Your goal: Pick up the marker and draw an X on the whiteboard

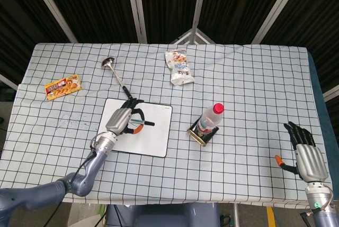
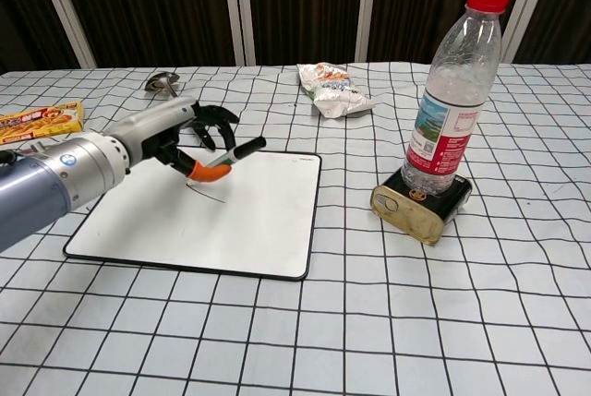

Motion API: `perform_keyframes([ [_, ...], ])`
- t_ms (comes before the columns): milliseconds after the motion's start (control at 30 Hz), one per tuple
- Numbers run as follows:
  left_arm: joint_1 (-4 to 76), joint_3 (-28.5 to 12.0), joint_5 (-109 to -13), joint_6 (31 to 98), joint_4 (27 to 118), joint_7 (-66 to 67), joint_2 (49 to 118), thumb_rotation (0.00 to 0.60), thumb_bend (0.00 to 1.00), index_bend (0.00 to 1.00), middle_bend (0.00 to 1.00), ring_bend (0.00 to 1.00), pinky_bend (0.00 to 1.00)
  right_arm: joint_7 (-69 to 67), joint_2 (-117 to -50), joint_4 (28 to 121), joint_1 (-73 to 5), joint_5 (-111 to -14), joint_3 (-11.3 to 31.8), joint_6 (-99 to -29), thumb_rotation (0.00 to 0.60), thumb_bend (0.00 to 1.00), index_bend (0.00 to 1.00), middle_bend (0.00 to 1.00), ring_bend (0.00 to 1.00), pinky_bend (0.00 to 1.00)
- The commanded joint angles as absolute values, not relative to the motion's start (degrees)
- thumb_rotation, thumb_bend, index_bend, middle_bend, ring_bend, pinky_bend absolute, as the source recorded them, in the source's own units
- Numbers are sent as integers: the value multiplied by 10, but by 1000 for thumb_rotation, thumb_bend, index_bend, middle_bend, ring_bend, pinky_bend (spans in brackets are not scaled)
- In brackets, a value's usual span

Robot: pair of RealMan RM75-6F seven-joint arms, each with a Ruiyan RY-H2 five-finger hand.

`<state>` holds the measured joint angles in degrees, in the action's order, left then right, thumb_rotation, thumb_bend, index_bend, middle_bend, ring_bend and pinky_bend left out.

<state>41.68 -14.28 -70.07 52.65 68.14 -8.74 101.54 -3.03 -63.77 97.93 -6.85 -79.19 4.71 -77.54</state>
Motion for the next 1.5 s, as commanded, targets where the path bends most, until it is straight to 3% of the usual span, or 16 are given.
perform_keyframes([
  [33, 417, -150, -711, 539, 663, -102, 1006, 600, 558, 687, 100, 0, 0, -31, -637, 980, -68, -792, 47, -775, 600, 312, 0, 0, 0, 0],
  [367, 410, -186, -683, 555, 720, -149, 994, 600, 558, 687, 99, 0, 0, -30, -638, 982, -68, -792, 47, -777, 600, 313, 0, 0, 0, 0],
  [900, 423, -185, -634, 552, 731, -93, 1054, 600, 558, 689, 102, 0, 0, -37, -634, 981, -67, -792, 47, -777, 600, 312, 0, 0, 0, 0],
  [1500, 420, -180, -624, 548, 730, -77, 1060, 600, 558, 690, 102, 0, 0, -38, -634, 983, -67, -792, 47, -776, 600, 312, 0, 0, 0, 0],
])
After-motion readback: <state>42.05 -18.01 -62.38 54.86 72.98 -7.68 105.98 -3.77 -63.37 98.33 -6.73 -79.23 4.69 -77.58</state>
